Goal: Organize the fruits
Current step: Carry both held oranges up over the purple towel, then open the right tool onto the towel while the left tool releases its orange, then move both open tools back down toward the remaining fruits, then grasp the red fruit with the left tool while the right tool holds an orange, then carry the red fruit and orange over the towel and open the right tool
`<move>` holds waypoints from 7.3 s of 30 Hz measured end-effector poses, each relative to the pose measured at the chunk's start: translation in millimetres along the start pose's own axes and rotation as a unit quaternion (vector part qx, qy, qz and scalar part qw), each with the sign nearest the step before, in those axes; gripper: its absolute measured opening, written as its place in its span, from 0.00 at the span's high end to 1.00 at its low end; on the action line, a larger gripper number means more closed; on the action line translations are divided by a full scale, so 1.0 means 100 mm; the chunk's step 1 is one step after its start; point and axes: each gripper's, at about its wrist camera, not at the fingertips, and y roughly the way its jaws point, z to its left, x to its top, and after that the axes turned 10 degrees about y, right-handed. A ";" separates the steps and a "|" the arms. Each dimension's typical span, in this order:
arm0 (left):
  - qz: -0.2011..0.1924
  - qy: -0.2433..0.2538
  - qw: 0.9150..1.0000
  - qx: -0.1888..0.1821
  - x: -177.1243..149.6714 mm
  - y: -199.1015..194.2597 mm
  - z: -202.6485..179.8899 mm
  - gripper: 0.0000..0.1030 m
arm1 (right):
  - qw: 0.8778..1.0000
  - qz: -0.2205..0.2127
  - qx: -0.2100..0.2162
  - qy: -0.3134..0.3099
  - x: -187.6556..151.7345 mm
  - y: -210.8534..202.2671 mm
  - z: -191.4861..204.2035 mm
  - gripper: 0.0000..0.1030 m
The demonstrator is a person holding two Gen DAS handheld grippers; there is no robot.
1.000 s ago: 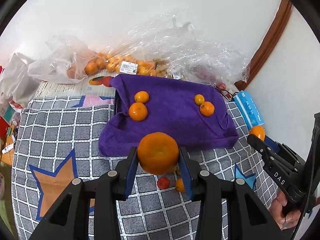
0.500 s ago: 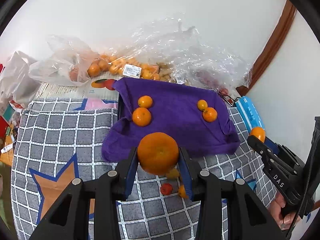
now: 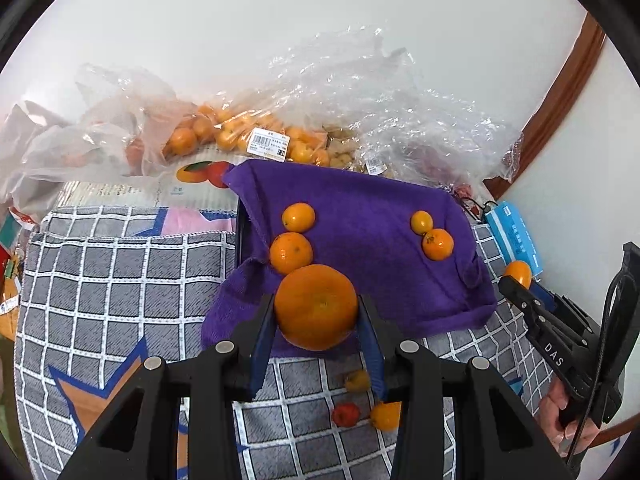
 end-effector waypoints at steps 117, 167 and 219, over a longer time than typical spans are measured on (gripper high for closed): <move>0.028 -0.038 0.999 0.019 -1.09 -0.29 0.57 0.48 | 0.989 0.107 0.055 -0.087 -1.22 0.15 0.92 0.62; 0.106 0.047 0.993 -0.018 -0.89 0.56 -0.58 0.59 | 0.998 0.055 -0.012 -0.014 -0.83 -0.19 -0.27 0.62; 0.022 0.023 1.000 -0.002 -0.19 0.06 -0.28 0.77 | 1.000 -0.004 0.019 -0.005 -0.24 -0.24 -0.14 0.62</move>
